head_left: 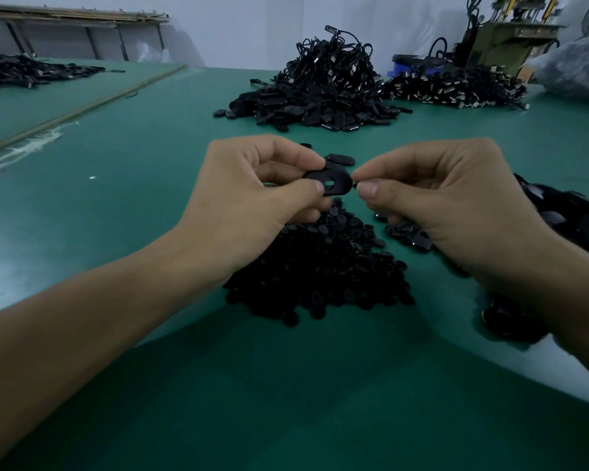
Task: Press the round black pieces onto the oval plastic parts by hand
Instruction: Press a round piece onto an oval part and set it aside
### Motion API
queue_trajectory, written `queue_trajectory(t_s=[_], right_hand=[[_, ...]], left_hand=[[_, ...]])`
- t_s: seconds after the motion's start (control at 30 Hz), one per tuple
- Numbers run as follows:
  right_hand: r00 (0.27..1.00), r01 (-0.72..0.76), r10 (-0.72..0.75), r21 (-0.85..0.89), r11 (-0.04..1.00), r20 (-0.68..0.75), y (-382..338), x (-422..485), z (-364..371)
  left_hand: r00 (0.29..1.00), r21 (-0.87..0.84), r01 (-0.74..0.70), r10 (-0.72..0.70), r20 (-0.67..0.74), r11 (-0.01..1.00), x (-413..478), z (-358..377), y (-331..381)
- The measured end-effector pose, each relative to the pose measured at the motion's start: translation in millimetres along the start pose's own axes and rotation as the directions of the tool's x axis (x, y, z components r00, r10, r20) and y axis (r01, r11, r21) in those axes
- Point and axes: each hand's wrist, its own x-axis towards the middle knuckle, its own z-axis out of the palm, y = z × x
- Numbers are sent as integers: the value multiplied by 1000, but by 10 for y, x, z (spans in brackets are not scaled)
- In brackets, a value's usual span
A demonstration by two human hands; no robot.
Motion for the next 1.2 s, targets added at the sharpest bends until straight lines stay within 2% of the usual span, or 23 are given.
queue_trajectory(t_s=[0.37, 0.57, 0.87, 1.03, 1.2], right_hand=[[998, -62, 65, 72, 995, -28, -23, 17, -6], [995, 51, -60, -109, 993, -80, -78, -20, 18], [995, 82, -91, -195, 977, -37, -96, -33, 58], [995, 84, -93, -248, 965, -23, -119, -35, 52], [995, 67, -85, -296, 953, -50, -123, -42, 113]], left_hand=[[999, -115, 48, -48, -1, 992, -21, 40, 55], [999, -121, 32, -32, 4, 992, -50, 85, 78], [999, 50, -37, 36, 22, 998, -63, 100, 88], [986, 230, -166, 158, 55, 959, -65, 94, 51], [971, 307, -238, 225, 79, 921, -47, 90, 8]])
